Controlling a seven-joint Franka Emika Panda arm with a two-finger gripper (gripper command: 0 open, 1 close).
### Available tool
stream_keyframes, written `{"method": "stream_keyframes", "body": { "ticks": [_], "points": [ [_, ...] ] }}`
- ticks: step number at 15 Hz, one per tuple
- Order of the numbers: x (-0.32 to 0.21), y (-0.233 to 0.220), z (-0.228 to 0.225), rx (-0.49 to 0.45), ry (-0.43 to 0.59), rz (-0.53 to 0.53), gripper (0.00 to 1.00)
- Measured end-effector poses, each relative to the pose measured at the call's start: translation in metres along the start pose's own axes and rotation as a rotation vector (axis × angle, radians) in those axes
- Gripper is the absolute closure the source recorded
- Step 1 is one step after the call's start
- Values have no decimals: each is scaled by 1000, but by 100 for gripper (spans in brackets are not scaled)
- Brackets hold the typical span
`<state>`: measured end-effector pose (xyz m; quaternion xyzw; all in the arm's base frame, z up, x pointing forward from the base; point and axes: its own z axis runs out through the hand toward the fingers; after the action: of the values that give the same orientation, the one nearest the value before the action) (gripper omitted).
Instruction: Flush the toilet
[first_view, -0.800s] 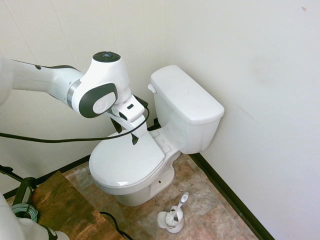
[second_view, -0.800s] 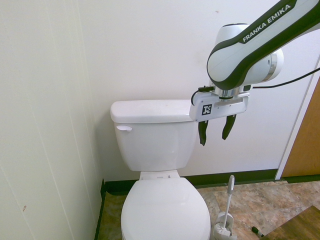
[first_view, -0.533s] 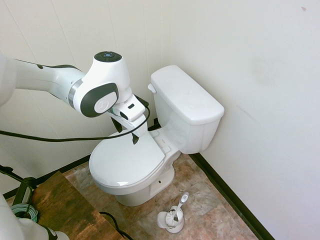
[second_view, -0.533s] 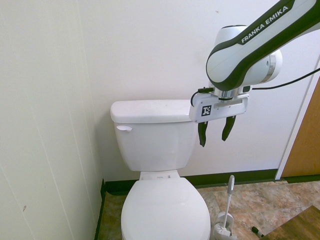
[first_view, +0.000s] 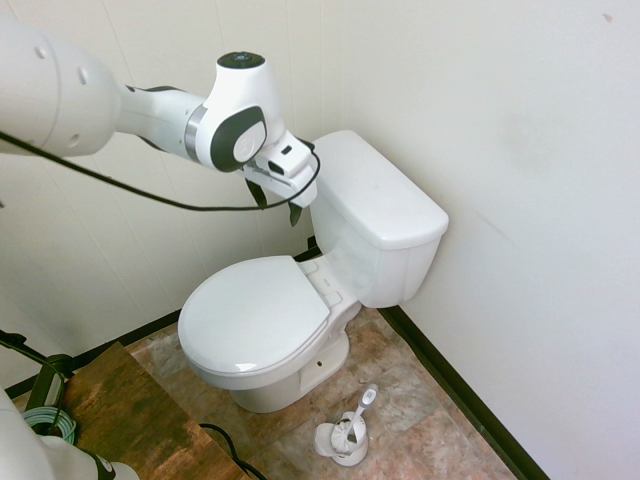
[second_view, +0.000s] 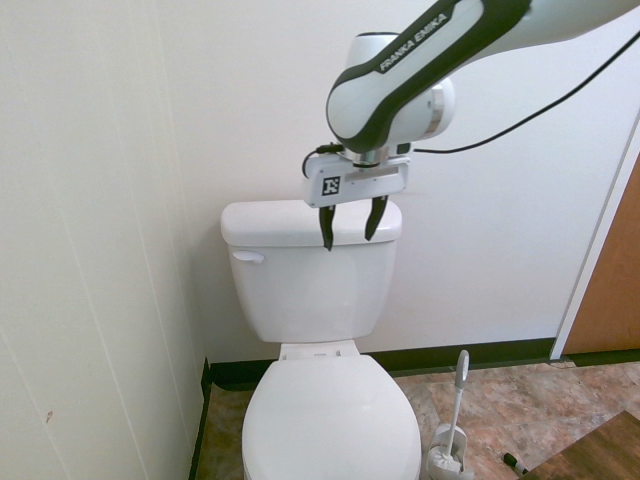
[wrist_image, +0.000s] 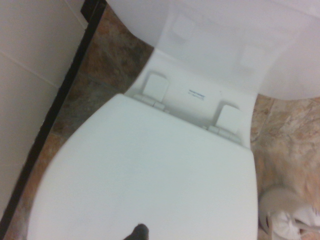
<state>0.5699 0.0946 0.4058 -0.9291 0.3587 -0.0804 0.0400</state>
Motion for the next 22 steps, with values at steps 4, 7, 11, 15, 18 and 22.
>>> {"method": "stream_keyframes", "body": {
  "ticks": [4,7,11,15,18,22],
  "points": [
    [12,-67,-9,53,13,-31,0],
    [1,-100,-13,77,3,-47,0],
    [13,-103,4,64,-2,-34,100],
    [20,-139,45,78,-10,-49,100],
    [25,-162,71,88,-2,-57,100],
    [31,-185,87,110,22,-50,100]
  ]
}}
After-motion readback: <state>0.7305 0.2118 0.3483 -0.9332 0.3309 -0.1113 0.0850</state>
